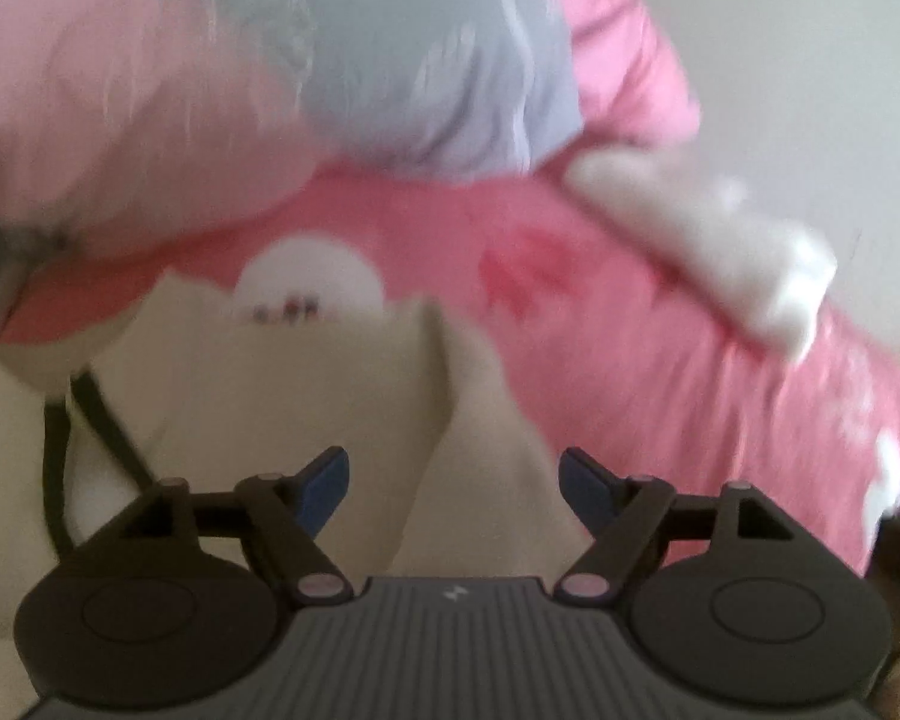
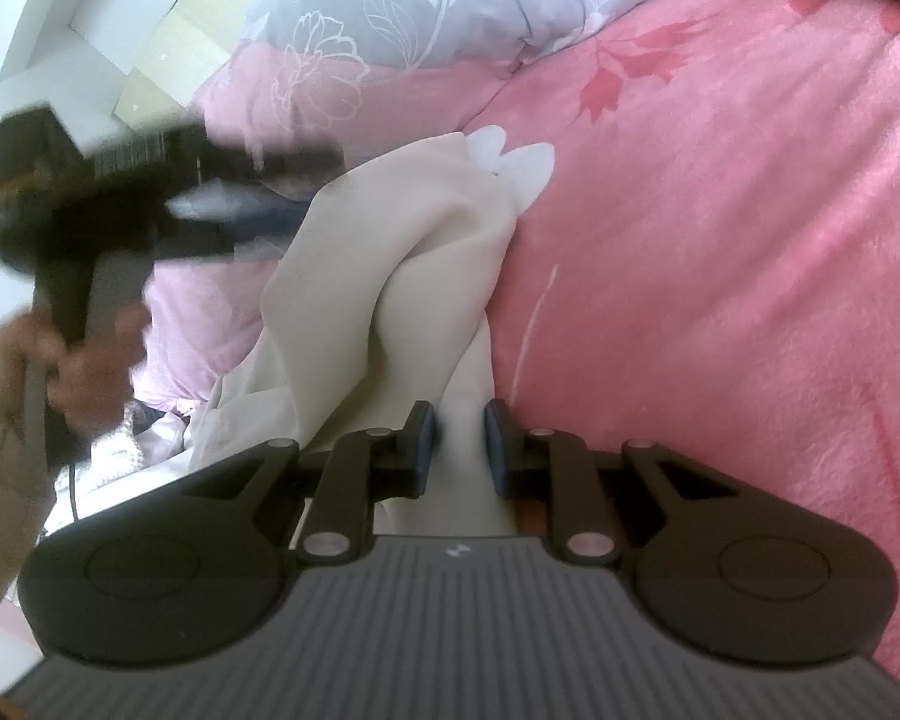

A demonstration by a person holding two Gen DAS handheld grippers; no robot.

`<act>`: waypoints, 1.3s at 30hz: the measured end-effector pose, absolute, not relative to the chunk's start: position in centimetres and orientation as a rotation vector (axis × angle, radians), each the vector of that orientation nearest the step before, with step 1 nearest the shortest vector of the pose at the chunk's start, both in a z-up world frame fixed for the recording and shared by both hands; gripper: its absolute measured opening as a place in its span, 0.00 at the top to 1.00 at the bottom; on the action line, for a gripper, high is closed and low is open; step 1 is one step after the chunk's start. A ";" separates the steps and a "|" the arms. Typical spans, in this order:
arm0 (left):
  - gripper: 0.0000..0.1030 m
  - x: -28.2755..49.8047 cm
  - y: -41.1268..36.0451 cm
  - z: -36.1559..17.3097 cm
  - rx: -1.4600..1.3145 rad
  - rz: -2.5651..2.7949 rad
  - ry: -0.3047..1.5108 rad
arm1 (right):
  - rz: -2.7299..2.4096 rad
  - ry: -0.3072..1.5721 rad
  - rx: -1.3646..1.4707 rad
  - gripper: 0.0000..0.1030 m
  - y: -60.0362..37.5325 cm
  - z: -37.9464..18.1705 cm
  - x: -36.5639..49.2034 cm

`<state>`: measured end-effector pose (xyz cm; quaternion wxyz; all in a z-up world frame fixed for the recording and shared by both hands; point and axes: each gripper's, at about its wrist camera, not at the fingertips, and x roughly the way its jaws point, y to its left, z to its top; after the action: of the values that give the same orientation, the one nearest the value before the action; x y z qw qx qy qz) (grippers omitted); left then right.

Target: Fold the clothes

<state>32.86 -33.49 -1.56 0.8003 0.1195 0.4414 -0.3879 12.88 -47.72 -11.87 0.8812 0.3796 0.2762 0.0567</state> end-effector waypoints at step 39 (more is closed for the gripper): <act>0.32 24.3 -4.9 12.4 -0.129 -0.418 0.644 | 0.036 0.538 0.728 0.78 -46.8 -10.1 12.4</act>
<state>24.26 -4.93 12.45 0.9252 -0.0631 0.3141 -0.2036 12.40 -46.77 -10.11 0.8991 0.3518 0.2601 0.0174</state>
